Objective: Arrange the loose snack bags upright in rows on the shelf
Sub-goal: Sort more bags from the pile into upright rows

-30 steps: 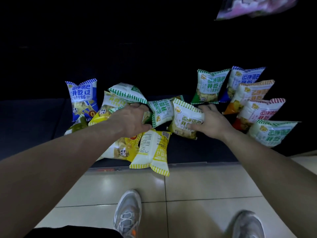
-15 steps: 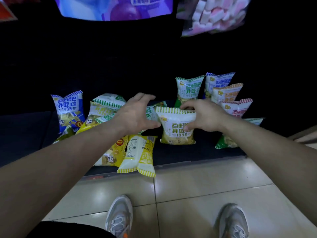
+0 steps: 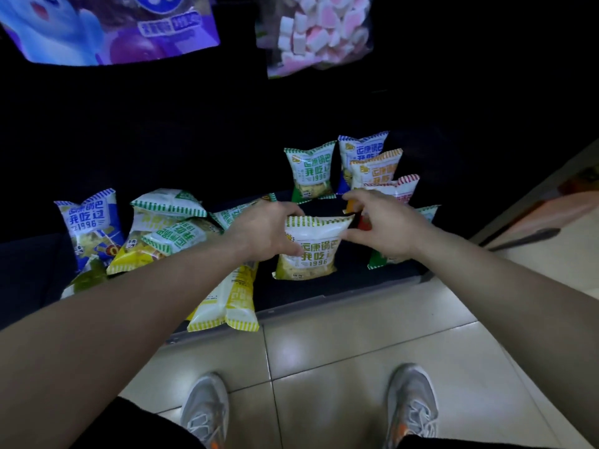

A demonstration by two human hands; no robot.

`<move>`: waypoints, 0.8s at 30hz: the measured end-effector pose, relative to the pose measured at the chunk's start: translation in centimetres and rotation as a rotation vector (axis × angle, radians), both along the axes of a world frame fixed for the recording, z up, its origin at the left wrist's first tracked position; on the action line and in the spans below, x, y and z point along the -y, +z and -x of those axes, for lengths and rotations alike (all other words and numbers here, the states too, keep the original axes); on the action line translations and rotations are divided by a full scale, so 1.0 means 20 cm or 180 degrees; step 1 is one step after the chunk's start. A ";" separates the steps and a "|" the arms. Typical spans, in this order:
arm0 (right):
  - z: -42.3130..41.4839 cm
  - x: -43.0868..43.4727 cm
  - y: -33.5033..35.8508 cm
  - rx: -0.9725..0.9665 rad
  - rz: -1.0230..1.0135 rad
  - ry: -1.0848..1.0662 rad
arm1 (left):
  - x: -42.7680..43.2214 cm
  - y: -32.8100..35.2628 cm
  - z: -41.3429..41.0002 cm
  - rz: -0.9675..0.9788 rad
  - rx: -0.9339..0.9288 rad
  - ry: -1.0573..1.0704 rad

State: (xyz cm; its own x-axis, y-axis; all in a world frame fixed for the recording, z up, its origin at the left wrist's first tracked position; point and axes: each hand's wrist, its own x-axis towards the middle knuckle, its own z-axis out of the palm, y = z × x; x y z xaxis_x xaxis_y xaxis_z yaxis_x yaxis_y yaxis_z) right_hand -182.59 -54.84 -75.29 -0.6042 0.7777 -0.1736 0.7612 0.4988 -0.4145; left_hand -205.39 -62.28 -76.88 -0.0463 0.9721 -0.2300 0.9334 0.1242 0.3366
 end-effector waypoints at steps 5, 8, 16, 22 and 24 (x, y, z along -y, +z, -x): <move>-0.24 -0.13 -0.13 0.0825 -0.0019 -0.0177 | -0.20 -0.09 0.00 -0.0008 -0.0140 0.0296; -0.31 -0.19 -0.19 0.0950 0.0029 -0.0222 | -0.37 -0.17 -0.01 -0.0159 -0.0127 0.0554; -0.31 -0.21 -0.26 0.0684 -0.0172 -0.0244 | -0.73 -0.45 -0.04 -0.0209 0.0061 0.0862; -0.30 -0.19 -0.28 0.0728 -0.0174 -0.0154 | -0.86 -0.49 -0.01 -0.0244 0.0169 0.0935; -0.31 -0.19 -0.28 0.0713 -0.0172 -0.0164 | -0.87 -0.51 -0.02 -0.0258 0.0188 0.0902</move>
